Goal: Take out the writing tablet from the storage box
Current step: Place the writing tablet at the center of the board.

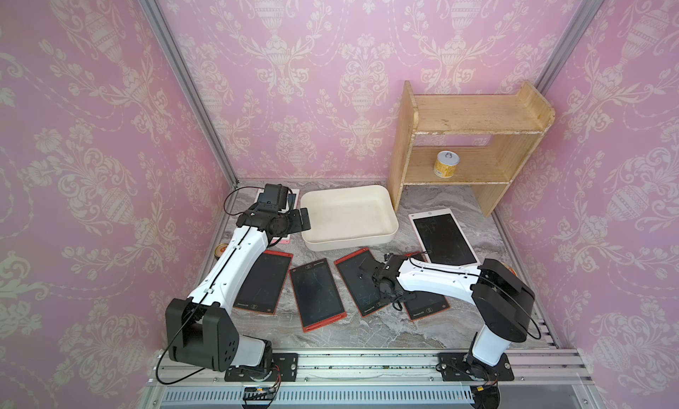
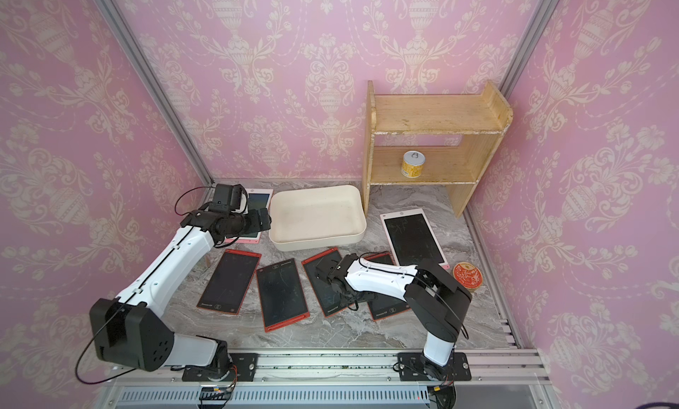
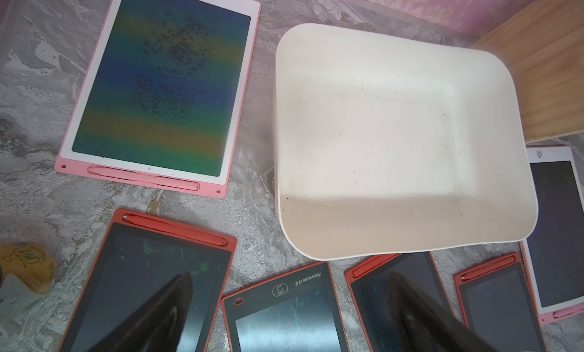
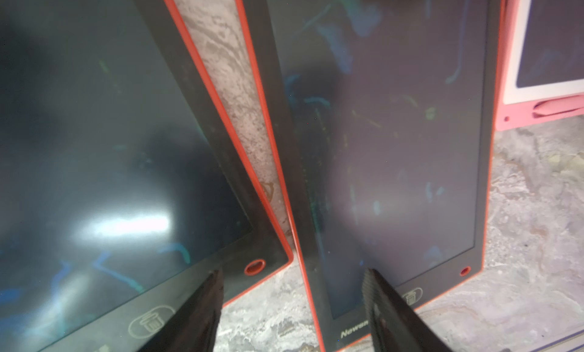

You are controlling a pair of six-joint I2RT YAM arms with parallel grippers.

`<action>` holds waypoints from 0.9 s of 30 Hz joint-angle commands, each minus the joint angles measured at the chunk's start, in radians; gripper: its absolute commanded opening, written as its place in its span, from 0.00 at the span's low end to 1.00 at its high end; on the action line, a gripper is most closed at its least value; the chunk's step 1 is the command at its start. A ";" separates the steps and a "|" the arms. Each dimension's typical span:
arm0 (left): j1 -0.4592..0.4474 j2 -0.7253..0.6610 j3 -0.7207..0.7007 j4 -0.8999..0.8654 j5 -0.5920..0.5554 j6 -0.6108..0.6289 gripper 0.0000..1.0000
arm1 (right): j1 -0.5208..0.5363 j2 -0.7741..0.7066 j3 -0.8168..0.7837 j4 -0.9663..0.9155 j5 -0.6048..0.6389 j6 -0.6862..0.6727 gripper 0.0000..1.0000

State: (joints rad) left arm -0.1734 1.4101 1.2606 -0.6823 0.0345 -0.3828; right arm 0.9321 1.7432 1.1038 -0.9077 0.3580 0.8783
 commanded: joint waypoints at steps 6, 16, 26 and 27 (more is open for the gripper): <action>0.006 -0.002 0.007 -0.025 -0.020 0.004 0.99 | -0.086 -0.051 -0.001 0.016 0.056 -0.178 0.71; 0.005 0.006 0.023 -0.036 -0.027 0.007 0.99 | -0.137 -0.007 -0.022 0.119 0.054 -0.334 0.70; 0.005 0.016 0.026 -0.037 -0.030 0.007 0.99 | -0.142 0.048 -0.033 0.169 0.057 -0.389 0.70; 0.006 0.016 0.026 -0.038 -0.032 0.007 0.99 | -0.141 0.051 -0.033 0.170 0.058 -0.391 0.70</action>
State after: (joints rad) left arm -0.1734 1.4113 1.2610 -0.6830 0.0338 -0.3828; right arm 0.7933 1.7790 1.0847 -0.7486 0.4049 0.5175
